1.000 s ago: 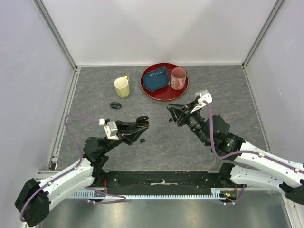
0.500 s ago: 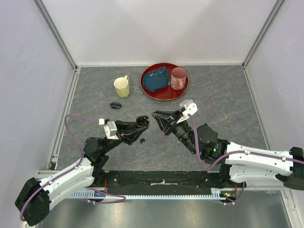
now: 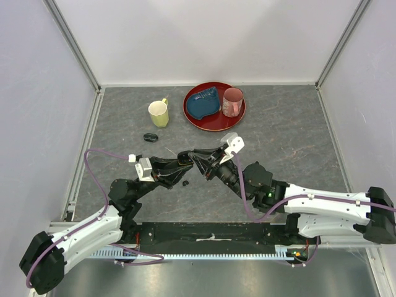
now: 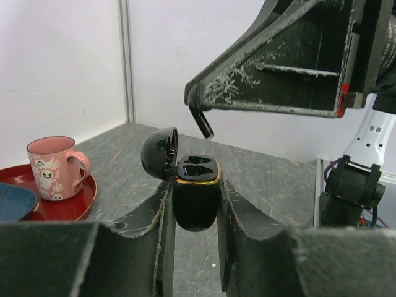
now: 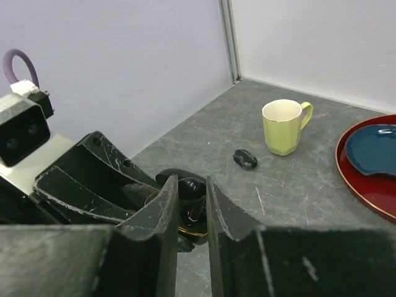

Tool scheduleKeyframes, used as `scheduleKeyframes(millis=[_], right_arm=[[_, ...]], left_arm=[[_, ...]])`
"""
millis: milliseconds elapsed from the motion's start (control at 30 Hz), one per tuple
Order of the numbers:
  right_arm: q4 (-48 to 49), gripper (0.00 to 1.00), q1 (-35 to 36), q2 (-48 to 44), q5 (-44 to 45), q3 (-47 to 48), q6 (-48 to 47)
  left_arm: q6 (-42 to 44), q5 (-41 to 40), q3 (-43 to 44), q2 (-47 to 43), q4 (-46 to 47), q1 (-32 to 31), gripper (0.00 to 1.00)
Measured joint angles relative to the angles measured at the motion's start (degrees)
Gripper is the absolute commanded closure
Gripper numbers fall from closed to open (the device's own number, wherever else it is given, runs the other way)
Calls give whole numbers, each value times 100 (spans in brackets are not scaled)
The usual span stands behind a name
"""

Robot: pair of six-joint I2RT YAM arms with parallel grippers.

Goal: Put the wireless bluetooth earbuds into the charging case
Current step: Place the earbud in the charging case.

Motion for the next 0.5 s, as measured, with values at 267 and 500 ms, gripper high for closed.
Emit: scheduleKeyframes(millis=[267, 500], right_arm=[[0, 100, 2, 166, -149, 0, -44], [7, 100, 2, 179, -146, 0, -105]], left_arm=[[-17, 0, 0, 0, 4, 0, 98], [-20, 2, 0, -2, 55, 2, 98]])
